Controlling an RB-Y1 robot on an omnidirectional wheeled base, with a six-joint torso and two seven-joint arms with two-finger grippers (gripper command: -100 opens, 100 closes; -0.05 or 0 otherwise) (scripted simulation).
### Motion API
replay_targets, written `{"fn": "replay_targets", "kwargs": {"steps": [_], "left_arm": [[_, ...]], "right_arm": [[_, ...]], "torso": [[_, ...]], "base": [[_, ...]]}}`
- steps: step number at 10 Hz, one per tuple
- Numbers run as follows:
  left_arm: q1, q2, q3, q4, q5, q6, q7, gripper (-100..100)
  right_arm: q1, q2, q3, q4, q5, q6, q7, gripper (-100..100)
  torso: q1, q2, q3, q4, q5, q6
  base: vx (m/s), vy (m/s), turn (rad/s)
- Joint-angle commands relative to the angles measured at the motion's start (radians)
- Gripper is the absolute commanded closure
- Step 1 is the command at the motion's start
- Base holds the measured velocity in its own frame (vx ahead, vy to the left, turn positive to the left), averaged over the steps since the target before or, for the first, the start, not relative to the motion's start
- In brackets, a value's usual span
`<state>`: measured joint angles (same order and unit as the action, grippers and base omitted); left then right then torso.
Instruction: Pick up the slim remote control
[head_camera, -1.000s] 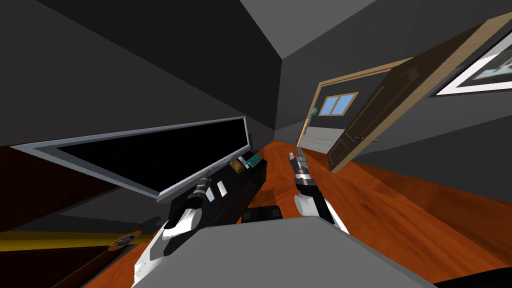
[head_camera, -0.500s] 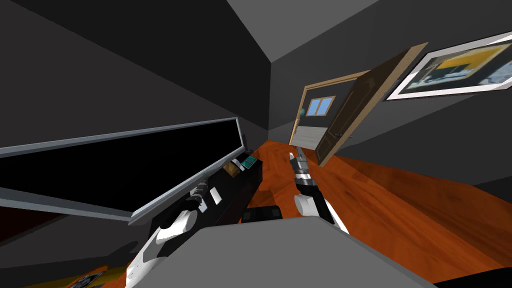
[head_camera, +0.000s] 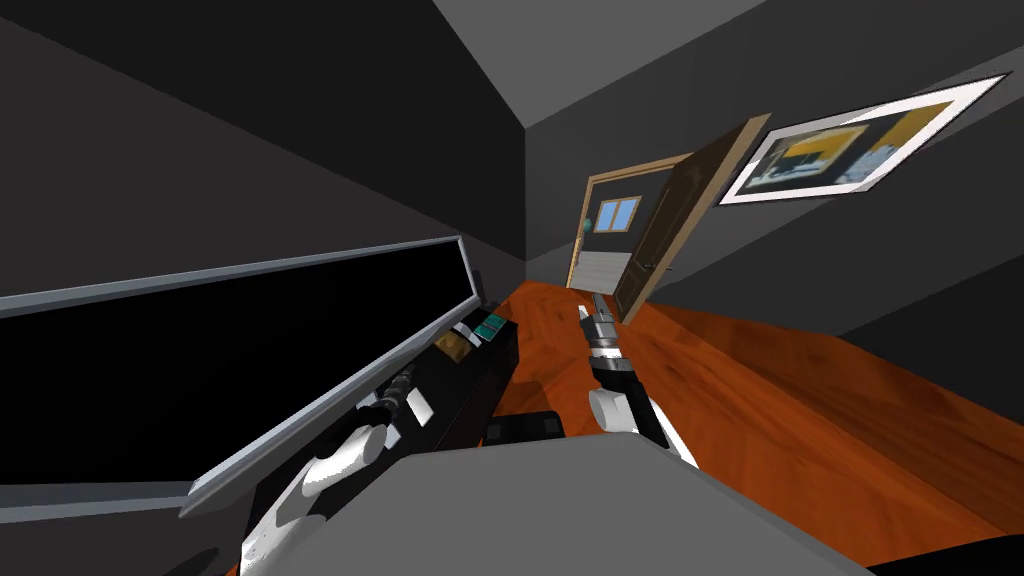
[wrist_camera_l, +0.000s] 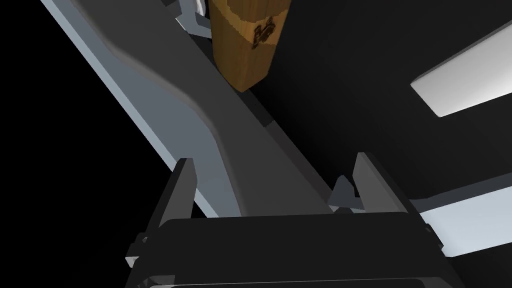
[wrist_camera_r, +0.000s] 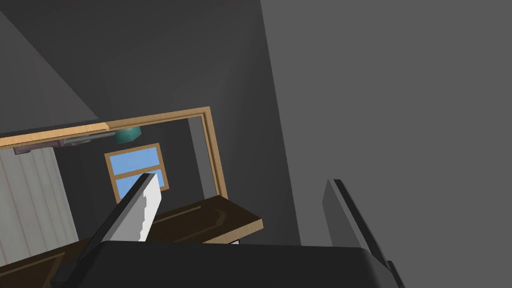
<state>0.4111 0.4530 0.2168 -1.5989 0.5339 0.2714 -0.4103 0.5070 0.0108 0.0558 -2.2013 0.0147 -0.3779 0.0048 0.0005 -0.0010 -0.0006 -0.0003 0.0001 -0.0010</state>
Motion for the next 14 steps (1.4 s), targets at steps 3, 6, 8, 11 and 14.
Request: {"fn": "replay_targets", "kwargs": {"steps": [3,6,8,11,14], "left_arm": [[-0.011,0.036,0.012,0.106,0.076,0.099,-0.06,-100],[-0.016,0.048,0.016,0.174,0.109,0.142,-0.087,-100],[-0.019,0.058,0.02,0.237,0.14,0.184,-0.113,-100],[-0.024,0.076,0.026,0.334,0.198,0.263,-0.163,-100],[-0.027,0.084,0.029,0.402,0.225,0.304,-0.186,-100]], "right_arm": [[0.0,0.0,0.0,0.0,0.0,0.0,0.0,0],[0.0,0.0,0.0,0.0,0.0,0.0,0.0,0],[0.0,0.0,0.0,0.0,0.0,0.0,0.0,0],[0.0,0.0,0.0,0.0,0.0,0.0,0.0,0],[0.0,0.0,0.0,0.0,0.0,0.0,0.0,0]], "torso": [[0.001,-0.001,0.0,0.0,0.0,0.0],[0.0,0.001,0.001,0.0,0.0,0.001],[0.002,0.0,0.0,0.0,0.0,0.0],[0.002,0.002,0.001,0.0,0.0,-0.001],[0.002,0.002,0.001,0.001,0.0,0.0]], "base": [[0.026,0.022,-0.273],[0.004,0.024,-0.199],[0.006,0.035,-0.189],[-0.017,0.039,-0.231],[-0.024,0.042,-0.154]]}}
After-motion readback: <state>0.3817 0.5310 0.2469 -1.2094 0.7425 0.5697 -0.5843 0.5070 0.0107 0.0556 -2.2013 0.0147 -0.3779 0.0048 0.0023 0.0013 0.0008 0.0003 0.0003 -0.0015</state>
